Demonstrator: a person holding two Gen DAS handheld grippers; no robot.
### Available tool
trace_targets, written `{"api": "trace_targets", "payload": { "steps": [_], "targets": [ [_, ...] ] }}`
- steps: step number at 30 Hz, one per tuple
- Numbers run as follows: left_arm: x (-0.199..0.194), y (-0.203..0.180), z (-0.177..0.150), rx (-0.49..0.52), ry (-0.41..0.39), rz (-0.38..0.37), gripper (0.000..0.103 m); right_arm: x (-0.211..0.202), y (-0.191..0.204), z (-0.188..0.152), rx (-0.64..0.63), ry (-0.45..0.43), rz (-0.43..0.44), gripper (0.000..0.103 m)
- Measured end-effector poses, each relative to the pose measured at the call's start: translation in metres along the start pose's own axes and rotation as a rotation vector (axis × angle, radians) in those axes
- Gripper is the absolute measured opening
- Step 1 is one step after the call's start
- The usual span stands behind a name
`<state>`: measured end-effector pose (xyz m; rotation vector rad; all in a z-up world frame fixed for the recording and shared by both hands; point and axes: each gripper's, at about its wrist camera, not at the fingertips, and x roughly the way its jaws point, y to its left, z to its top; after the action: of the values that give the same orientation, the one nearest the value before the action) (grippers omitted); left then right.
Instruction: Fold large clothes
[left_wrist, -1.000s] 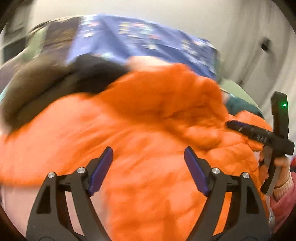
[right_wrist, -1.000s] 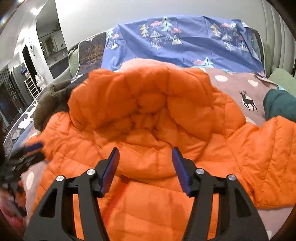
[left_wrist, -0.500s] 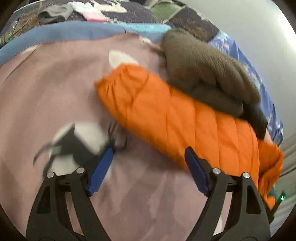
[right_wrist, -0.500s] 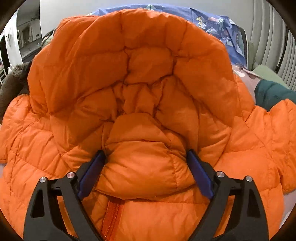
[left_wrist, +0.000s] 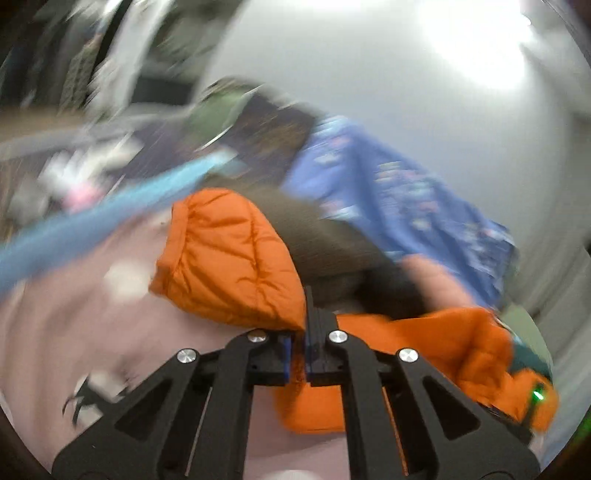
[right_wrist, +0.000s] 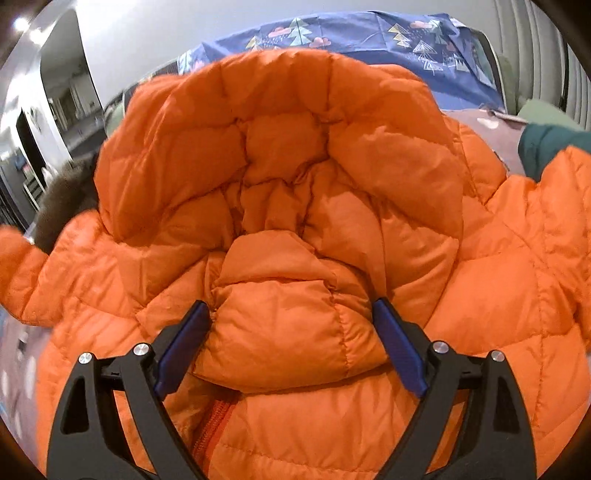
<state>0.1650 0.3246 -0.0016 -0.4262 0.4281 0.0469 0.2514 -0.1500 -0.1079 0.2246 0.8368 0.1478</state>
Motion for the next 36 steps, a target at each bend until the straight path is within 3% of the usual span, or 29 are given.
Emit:
{"api": "trace_targets", "payload": {
  "steps": [3, 8, 11, 15, 17, 21, 22, 26, 30, 36],
  "targets": [
    [-0.015, -0.087, 0.014, 0.149, -0.048, -0.159, 0.005, -0.008, -0.008, 0.001, 0.036, -0.03, 0.068, 0.092],
    [-0.001, -0.228, -0.005, 0.347, 0.004, -0.398, 0.007, -0.058, -0.036, 0.01, 0.137, -0.183, 0.202, 0.092],
    [0.021, -0.297, -0.043, 0.436, 0.076, -0.505, 0.007, -0.084, -0.056, 0.017, 0.163, -0.267, 0.21, 0.092],
    [0.068, -0.361, -0.12, 0.561, 0.237, -0.52, 0.015, -0.1, -0.105, 0.023, 0.302, -0.297, 0.181, 0.092],
    [0.101, -0.376, -0.158, 0.626, 0.301, -0.448, 0.044, -0.099, -0.129, 0.023, 0.4, -0.28, 0.225, 0.092],
    [0.143, -0.376, -0.199, 0.679, 0.414, -0.373, 0.048, -0.089, -0.149, 0.016, 0.495, -0.214, 0.304, 0.092],
    [0.145, -0.372, -0.2, 0.657, 0.434, -0.375, 0.054, -0.088, -0.151, 0.016, 0.501, -0.21, 0.308, 0.092],
    [0.117, -0.348, -0.185, 0.608, 0.395, -0.426, 0.069, -0.081, -0.14, 0.017, 0.46, -0.178, 0.313, 0.092],
    [0.1, -0.325, -0.177, 0.617, 0.344, -0.426, 0.075, -0.071, -0.118, 0.013, 0.409, -0.131, 0.387, 0.092],
    [0.103, -0.311, -0.189, 0.567, 0.422, -0.4, 0.076, -0.075, -0.093, 0.014, 0.346, -0.116, 0.466, 0.092]
  ]
}}
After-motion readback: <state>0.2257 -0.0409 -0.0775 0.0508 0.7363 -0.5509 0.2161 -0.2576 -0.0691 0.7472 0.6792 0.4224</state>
